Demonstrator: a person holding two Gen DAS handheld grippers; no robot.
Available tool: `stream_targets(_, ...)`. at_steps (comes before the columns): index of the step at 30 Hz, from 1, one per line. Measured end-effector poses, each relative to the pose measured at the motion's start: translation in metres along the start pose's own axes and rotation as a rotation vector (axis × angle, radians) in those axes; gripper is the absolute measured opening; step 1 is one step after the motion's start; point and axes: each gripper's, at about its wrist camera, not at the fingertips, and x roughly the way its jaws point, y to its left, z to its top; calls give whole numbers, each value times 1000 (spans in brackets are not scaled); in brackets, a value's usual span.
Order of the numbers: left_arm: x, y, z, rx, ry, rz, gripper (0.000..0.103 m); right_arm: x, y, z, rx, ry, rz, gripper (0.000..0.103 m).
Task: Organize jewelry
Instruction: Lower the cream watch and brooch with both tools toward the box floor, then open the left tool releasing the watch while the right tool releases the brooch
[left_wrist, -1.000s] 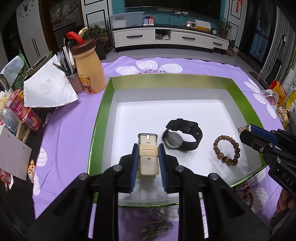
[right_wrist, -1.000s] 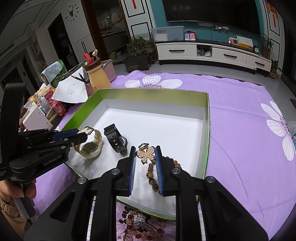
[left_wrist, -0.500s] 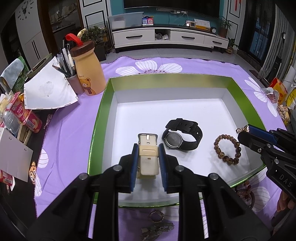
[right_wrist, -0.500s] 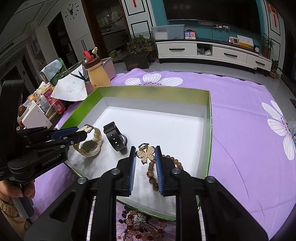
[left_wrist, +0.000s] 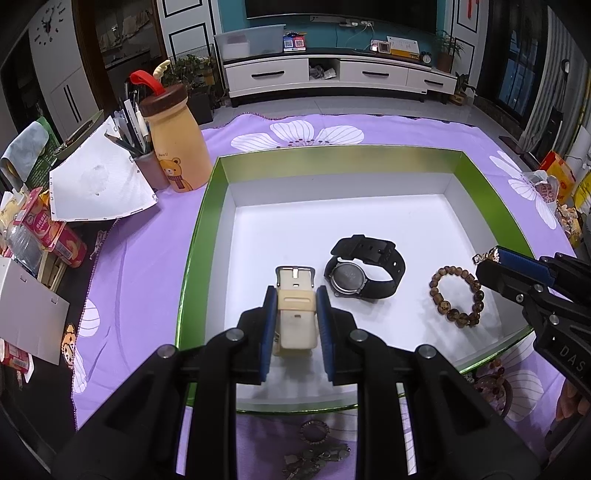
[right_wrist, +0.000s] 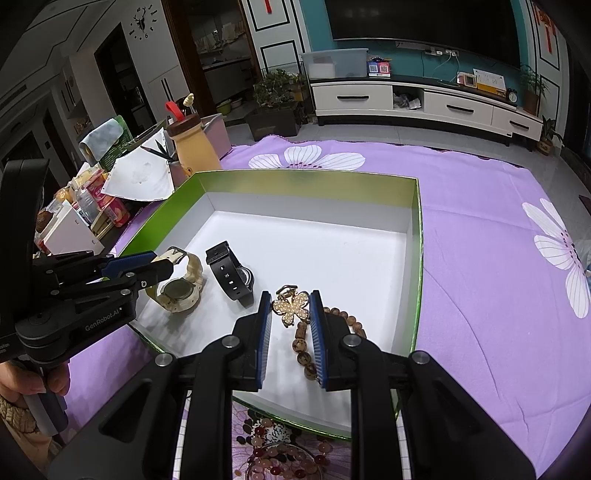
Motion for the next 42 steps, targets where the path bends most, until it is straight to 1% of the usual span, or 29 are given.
stream_targets(18,0,0,0,1,1,1,21,0,-2,-1,6,3,-5,21)
stream_targets(21,-1,0,0,0,-2,1,22,-1,-3,-1,18,0,-10,22)
stream_targets(24,-4,1,1,-2,-14,-5,31,-5,-5,-1,32,-6,-9,24)
stream_targets(25,-6,1,2,-4,-19,-10,39,-8,-5,-1,34,-11,-11,28)
stream_targets(26,-9,1,2,-4,-24,-15,51,-10,-6,-1,39,-16,-11,35)
stream_targets(27,-11,1,2,-4,-31,-17,55,-13,-6,-2,48,-22,-10,38)
stream_targets(29,-18,0,2,-1,-46,-21,58,-21,-7,-3,59,-35,-1,38)
stream_targets(30,-21,-1,2,-2,-49,-23,61,-24,-7,-4,60,-41,-1,39)
stream_targets(31,-24,-1,2,-4,-54,-27,69,-29,-7,-5,62,-48,-2,41)
stream_targets(32,-27,-1,2,-5,-59,-28,72,-33,-8,-6,65,-54,-1,43)
stream_targets(33,-31,0,1,-7,-65,-29,72,-39,-9,-8,70,-61,-1,44)
stream_targets(34,-35,1,0,-11,-69,-29,76,-42,-10,-9,75,-65,-1,46)
stream_targets(35,-39,2,-2,-18,-74,-27,84,-45,-10,-9,79,-68,-2,49)
stream_targets(39,-57,11,-7,-52,-95,-34,88,-65,-17,-18,107,-79,-8,53)
stream_targets(40,-62,15,-9,-64,-101,-34,88,-70,-19,-21,114,-82,-10,56)
stream_targets(42,-71,23,-13,-85,-112,-33,88,-80,-21,-27,124,-90,-11,57)
